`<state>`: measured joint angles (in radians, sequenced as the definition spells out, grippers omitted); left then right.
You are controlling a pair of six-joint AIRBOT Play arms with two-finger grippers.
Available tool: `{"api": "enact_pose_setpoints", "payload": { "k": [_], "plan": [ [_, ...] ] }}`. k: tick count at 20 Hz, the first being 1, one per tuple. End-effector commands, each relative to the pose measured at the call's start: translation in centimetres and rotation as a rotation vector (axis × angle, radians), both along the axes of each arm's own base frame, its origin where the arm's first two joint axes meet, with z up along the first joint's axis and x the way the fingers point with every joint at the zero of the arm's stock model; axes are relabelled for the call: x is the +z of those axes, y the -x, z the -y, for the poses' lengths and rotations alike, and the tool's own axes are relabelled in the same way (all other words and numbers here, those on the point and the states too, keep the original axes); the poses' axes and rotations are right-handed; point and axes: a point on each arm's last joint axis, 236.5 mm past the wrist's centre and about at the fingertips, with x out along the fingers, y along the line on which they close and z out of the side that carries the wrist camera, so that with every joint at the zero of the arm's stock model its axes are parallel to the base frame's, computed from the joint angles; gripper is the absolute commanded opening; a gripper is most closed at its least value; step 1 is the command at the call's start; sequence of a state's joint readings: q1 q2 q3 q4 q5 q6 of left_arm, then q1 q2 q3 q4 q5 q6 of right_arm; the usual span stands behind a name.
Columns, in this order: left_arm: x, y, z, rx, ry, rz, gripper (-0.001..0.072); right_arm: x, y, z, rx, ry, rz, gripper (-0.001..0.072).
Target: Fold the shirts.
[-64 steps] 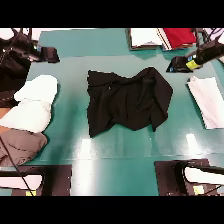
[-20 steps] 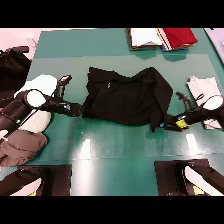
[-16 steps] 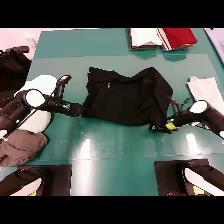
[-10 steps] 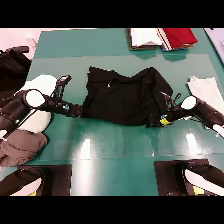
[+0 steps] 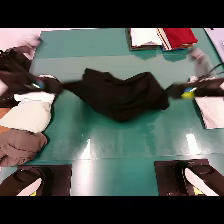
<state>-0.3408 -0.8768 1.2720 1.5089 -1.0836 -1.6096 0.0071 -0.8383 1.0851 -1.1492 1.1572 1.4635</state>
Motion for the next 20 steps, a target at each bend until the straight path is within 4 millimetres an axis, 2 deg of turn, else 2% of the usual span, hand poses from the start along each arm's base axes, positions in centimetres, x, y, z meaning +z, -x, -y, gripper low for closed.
{"api": "enact_pose_setpoints", "payload": {
  "k": [1, 3, 5, 7, 8, 10, 11, 13, 15, 17, 19, 20],
  "plan": [
    [17.2, 3.8, -6.4, 0.138, -0.034, 0.413, 0.0024, 16.7, 2.0, 3.9, -0.115, 0.037, 0.41, 0.0017],
    [25.0, 7.7, -7.9, 0.158, 0.041, 0.585, 0.0024, 24.3, 4.9, 6.3, -0.201, 0.09, 0.602, 0.0017],
    [30.1, 11.2, -9.0, 0.168, 0.101, 0.711, 0.0024, 29.1, 7.7, 8.1, -0.287, 0.151, 0.706, 0.0017],
    [33.2, 13.7, -9.9, 0.175, 0.139, 0.796, 0.0023, 31.5, 9.7, 9.7, -0.363, 0.228, 0.736, 0.0017],
    [34.1, 14.5, -10.2, 0.177, 0.15, 0.822, 0.0023, 32.1, 10.3, 10.5, -0.395, 0.261, 0.728, 0.0017],
    [34.3, 14.6, -10.4, 0.181, 0.14, 0.83, 0.0023, 33.1, 10.4, 11.3, -0.425, 0.292, 0.721, 0.0017],
    [33.7, 14.3, -10.3, 0.181, 0.132, 0.807, 0.0023, 33.4, 10.1, 11.5, -0.421, 0.295, 0.72, 0.0016],
    [30.6, 11.6, -10.0, 0.195, 0.075, 0.708, 0.0023, 32.7, 8.6, 11.9, -0.398, 0.278, 0.674, 0.0016],
    [25.5, 7.4, -9.4, 0.211, -0.016, 0.546, 0.0023, 30.1, 5.9, 12.4, -0.363, 0.223, 0.581, 0.0016],
    [19.3, 2.7, -7.9, 0.189, -0.114, 0.372, 0.0024, 25.4, 2.7, 13.9, -0.35, 0.17, 0.433, 0.0016],
    [12.3, -2.2, -6.2, 0.161, -0.197, 0.201, 0.0024, 18.9, -0.7, 14.7, -0.314, 0.125, 0.24, 0.0016],
    [8.3, -4.5, -5.3, 0.145, -0.236, 0.111, 0.0024, 15.1, -2.3, 14.9, -0.295, 0.113, 0.132, 0.0015]
  ]
}}
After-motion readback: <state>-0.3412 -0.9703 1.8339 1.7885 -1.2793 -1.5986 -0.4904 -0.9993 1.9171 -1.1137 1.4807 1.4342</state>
